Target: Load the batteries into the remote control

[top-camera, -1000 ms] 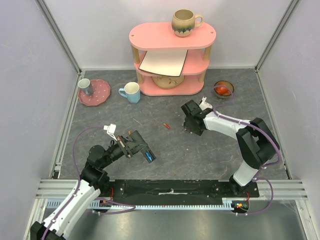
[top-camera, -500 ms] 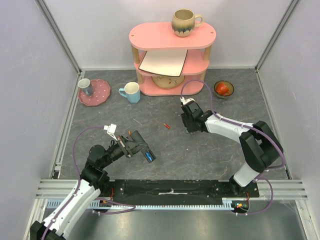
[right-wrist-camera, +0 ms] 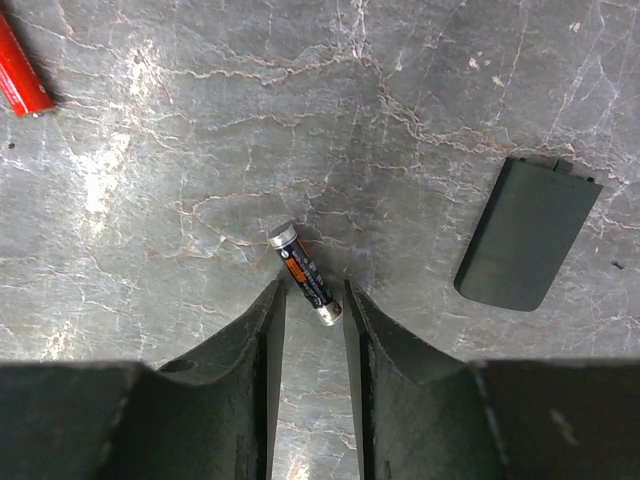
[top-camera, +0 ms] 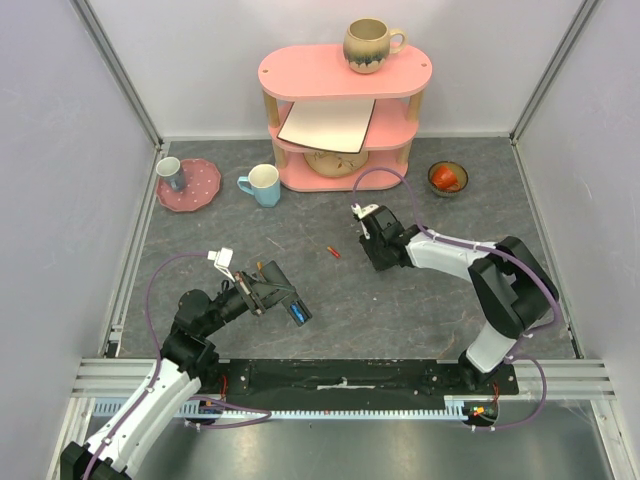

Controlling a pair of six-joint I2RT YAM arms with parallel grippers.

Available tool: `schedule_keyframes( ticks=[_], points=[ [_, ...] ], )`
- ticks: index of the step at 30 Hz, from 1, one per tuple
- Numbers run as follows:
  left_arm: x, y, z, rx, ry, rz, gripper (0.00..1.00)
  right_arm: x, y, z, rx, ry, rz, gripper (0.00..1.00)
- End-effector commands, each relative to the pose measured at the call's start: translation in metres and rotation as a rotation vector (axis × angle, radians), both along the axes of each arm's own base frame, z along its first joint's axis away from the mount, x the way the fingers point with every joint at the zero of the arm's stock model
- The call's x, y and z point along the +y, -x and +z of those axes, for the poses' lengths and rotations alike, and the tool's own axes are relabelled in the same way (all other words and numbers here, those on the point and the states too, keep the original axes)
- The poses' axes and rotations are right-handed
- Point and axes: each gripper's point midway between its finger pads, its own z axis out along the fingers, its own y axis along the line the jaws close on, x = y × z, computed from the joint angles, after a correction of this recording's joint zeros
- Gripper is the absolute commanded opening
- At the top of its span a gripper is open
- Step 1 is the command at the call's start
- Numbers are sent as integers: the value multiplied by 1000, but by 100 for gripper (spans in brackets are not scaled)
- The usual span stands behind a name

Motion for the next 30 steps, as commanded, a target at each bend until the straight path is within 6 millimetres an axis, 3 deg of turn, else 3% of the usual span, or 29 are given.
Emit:
schedule_keyframes(
  ticks=[1, 11, 15, 18, 23, 27, 29, 30],
  points=[
    [0, 1, -18, 25, -11, -2, 2, 1, -1, -1, -7, 1, 17, 35],
    [0, 1, -17, 23, -7, -4, 2, -2, 11, -7, 44, -15, -25, 22],
    [0, 0, -17, 23, -7, 1, 2, -1, 14, 0, 44, -45, -65, 0],
    [-1, -3, -13, 21, 2, 4, 2, 5, 12, 27, 8, -114, -100, 0],
    [-6, -10, -2, 14, 13, -2, 2, 41, 33, 113, -70, -292, 7, 0],
    [-12, -15, 12, -34, 38, -29, 2, 74, 81, 163, -136, -258, 201, 0],
    [-14, -18, 9, -20, 39, -34, 2, 85, 105, 174, -107, -266, 269, 0],
    [-15, -18, 18, -51, 69, -39, 2, 86, 113, 174, -85, -261, 287, 0]
  ],
)
